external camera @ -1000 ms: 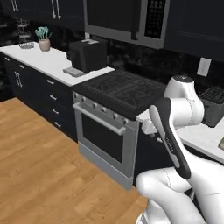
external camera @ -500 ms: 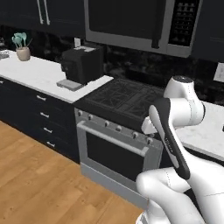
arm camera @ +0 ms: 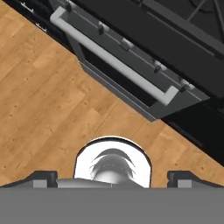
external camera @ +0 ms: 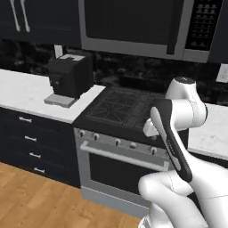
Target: Navigate to the stove.
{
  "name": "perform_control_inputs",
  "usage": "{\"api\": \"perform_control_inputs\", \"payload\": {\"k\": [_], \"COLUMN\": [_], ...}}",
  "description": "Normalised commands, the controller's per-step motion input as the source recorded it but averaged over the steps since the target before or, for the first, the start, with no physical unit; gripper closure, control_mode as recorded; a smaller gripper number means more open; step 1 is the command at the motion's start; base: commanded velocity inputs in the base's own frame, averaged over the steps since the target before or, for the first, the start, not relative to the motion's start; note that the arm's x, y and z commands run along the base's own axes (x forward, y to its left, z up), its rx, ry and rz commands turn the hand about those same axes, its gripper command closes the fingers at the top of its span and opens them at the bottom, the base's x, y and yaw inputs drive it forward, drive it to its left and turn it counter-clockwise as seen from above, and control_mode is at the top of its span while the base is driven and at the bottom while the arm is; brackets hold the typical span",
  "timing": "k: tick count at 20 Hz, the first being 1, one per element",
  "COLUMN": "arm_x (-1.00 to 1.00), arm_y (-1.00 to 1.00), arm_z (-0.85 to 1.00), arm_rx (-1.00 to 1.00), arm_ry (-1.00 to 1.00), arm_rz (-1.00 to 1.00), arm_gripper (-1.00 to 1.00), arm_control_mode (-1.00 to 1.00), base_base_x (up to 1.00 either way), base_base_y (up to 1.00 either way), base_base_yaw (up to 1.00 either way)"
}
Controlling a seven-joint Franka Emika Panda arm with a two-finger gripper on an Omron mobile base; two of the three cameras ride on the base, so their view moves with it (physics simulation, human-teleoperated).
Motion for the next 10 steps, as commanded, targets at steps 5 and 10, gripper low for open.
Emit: {"api": "perform_control_inputs", "payload": {"k": [5,10], "arm_x": [0.00,0.00], "arm_y": [0.00,0.00], "arm_z": [0.00,0.00], "arm_rx": [0.00,0.00], "arm_ry": [0.00,0.00], "arm_rz": [0.00,0.00], "arm_gripper": [-1.00,-1.00], "arm_control_mode": [1.00,1.00], "base_base_x": [0.33,0.32], "base_base_y": [0.57,0.66], "base_base_yaw": [-0.46,-0.47]}}
